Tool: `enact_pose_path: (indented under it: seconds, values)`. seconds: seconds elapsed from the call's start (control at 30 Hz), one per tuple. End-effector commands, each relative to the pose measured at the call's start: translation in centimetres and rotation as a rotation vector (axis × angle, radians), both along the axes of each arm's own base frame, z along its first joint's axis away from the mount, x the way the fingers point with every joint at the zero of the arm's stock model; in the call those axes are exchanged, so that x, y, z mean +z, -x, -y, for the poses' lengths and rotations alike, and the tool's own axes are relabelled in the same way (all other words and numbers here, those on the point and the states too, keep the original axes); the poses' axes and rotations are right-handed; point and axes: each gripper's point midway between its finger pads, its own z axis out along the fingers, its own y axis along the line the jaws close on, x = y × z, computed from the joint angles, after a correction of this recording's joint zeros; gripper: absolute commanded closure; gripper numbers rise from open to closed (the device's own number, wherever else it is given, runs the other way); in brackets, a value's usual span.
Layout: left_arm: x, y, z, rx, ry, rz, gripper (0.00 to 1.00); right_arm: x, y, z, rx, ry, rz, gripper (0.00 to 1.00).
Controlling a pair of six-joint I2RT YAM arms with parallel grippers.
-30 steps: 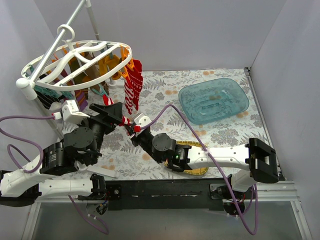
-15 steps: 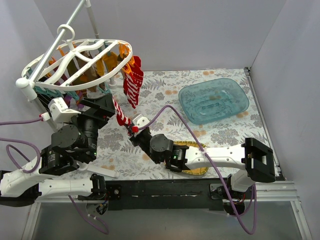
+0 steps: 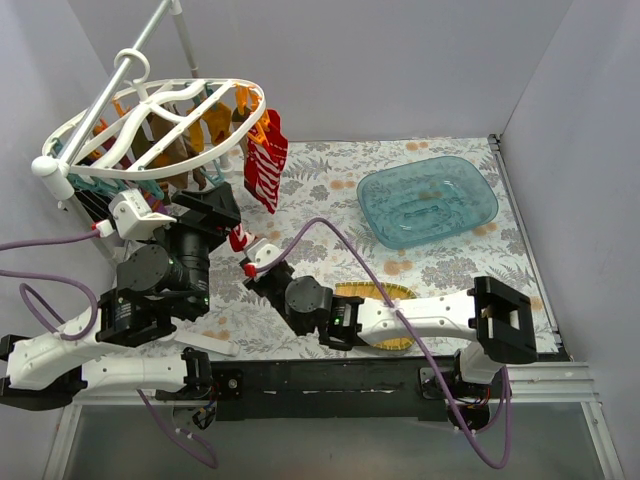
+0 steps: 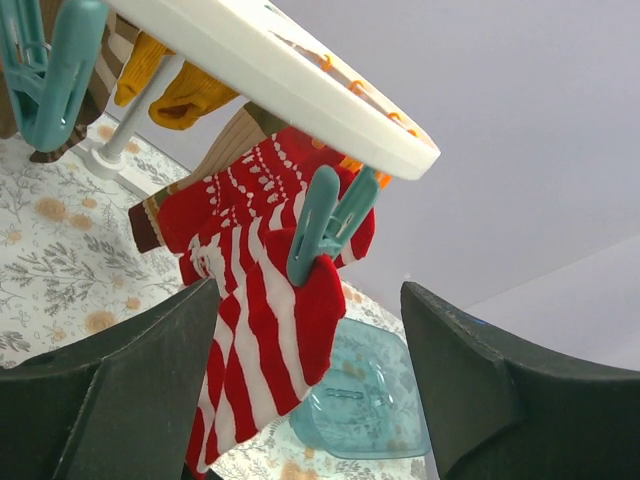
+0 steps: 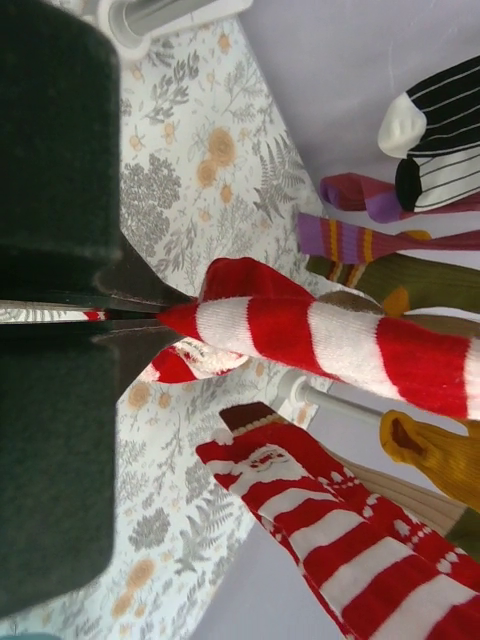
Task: Remove the socks clipped to the hanger
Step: Remove the sock from the hanger.
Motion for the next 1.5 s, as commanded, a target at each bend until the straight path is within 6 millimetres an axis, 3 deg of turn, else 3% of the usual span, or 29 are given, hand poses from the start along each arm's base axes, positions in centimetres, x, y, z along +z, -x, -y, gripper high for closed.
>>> enact_pose_path:
  seconds: [0.0, 0.33, 0.7, 1.13, 1.37, 1.47]
  values:
    - [-0.5, 0.0, -0.6, 0.051, -0.021, -0.017, 0.28, 4.1, 0.9, -0.4, -0.07, -0.068, 0.079, 0.99]
    - [-0.2, 0.1, -1.5, 0.083, -0.016, -0.025, 0.29, 4.0, 3.4, -2.5, -0.104, 0.042, 0.217, 0.99]
    - [-0.4, 0.4, -2.8, 0.121, -0.045, -0.04, 0.39, 4.4, 4.2, -3.3, -0.086, 0.051, 0.247, 0.99]
    - [0.6, 0.9, -4.8, 0.113, -0.089, -0.049, 0.3, 4.8, 4.4, -3.1, -0.066, 0.034, 0.242, 0.99]
    - [1.2, 1.5, -7.1, 0.131, -0.091, -0.075, 0.31, 4.8, 4.6, -2.9, -0.054, 0.018, 0.238, 0.99]
    - [1.2, 1.6, -7.0, 0.126, -0.101, -0.082, 0.31, 5.0, 4.7, -2.7, -0.042, 0.009, 0.24, 0.99]
